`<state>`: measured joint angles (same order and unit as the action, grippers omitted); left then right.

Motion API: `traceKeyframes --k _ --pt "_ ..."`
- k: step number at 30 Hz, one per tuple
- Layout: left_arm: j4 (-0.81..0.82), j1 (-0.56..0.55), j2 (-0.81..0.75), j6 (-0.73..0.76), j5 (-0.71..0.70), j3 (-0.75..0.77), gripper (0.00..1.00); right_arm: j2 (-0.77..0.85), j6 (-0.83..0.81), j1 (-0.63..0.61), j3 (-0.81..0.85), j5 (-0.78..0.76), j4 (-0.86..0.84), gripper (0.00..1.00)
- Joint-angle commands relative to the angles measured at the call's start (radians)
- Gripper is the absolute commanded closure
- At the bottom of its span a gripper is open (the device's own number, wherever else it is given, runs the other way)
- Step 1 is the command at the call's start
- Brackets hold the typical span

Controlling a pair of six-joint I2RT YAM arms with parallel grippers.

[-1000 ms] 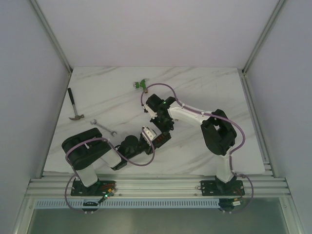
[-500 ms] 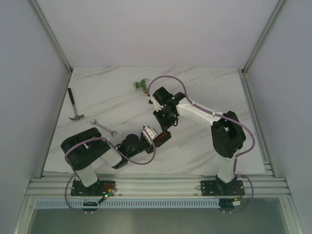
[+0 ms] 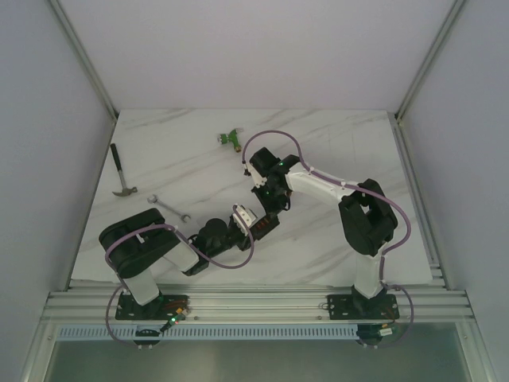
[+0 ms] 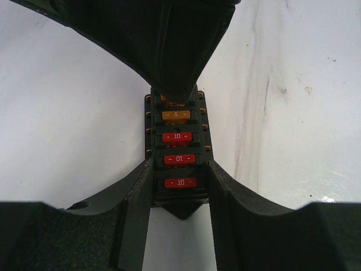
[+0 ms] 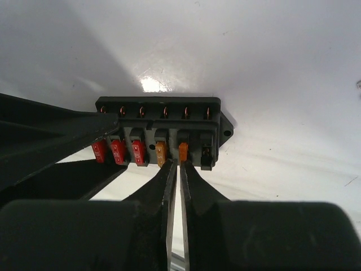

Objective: Snap on the fuse box
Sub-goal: Install the fuse at the fuse box base.

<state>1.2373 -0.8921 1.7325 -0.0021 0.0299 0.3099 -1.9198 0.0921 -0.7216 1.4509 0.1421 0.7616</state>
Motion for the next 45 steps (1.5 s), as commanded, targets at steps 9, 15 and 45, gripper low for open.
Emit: traceKeyframes --k 9,15,45 --pt "-0.069 0.007 0.008 0.01 0.017 0.0 0.75 -0.1 0.002 -0.014 -0.028 -0.022 0.039 1.0" --pt "-0.065 0.007 0.012 0.01 0.017 -0.001 0.75 -0.162 -0.006 -0.035 -0.042 -0.052 0.041 1.0" --pt "-0.09 0.008 0.003 0.013 0.015 0.006 0.74 0.038 0.029 -0.032 0.054 -0.105 0.032 0.84"
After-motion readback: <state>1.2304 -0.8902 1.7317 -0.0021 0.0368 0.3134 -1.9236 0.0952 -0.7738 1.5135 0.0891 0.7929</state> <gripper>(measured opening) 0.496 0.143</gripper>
